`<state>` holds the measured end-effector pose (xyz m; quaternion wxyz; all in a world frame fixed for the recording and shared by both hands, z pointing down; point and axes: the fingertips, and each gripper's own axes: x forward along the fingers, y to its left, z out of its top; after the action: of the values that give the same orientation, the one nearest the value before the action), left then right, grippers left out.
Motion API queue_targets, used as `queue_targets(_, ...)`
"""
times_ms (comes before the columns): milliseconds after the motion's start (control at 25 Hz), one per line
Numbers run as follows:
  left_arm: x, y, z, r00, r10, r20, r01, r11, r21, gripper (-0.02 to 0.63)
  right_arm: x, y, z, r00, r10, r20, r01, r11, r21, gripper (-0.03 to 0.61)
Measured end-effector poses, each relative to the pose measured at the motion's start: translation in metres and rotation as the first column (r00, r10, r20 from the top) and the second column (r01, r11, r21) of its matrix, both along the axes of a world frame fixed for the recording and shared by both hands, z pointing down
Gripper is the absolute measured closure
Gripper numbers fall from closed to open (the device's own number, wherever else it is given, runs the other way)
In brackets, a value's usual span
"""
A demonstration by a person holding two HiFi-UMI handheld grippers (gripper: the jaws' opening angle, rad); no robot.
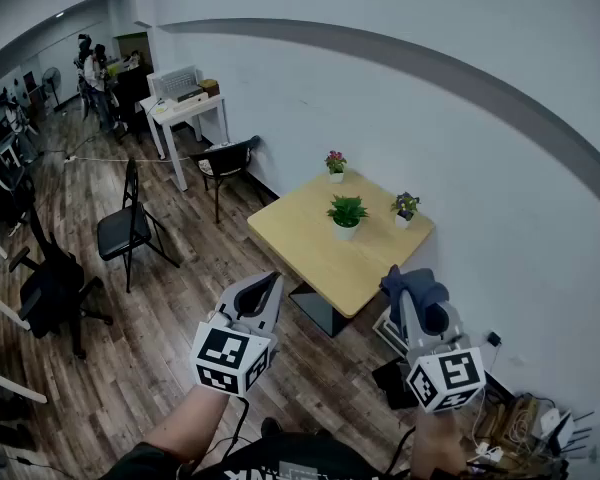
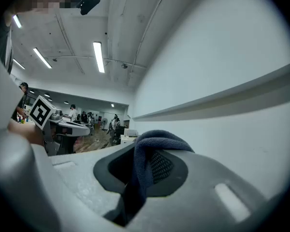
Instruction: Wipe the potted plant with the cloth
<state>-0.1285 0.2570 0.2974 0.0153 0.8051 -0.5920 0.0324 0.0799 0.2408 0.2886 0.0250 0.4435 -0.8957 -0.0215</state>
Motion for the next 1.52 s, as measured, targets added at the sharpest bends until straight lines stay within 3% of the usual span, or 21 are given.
queue_targets(560, -0.014, -0.003, 0.006, 1.000, 0.021, -0.001, -0.021, 1.000, 0.002, 0.612, -0.015, -0.004, -0.002, 0.999, -0.022, 0.048, 0.022, 1.000, 0.008, 0.534)
queue_targets(760, -0.026, 0.001, -0.001, 0.993, 0.098, -0.069, -0.094, 0.994, 0.056, 0.612, -0.027, -0.003, 0.000, 0.999, -0.003, 0.054, 0.003, 1.000, 0.000, 0.534)
queue_targets(1040, -0.043, -0.016, 0.022, 0.988, 0.127, -0.088, -0.125, 0.992, 0.027, 0.612, -0.044, -0.003, 0.018, 0.999, 0.022, 0.042, -0.022, 1.000, -0.012, 0.534)
queue_targets(1520, -0.023, -0.127, 0.049, 0.989, 0.138, -0.054, -0.141, 0.989, -0.053, 0.612, -0.038, -0.117, 0.033, 0.996, -0.047, 0.075, 0.049, 0.999, -0.024, 0.532)
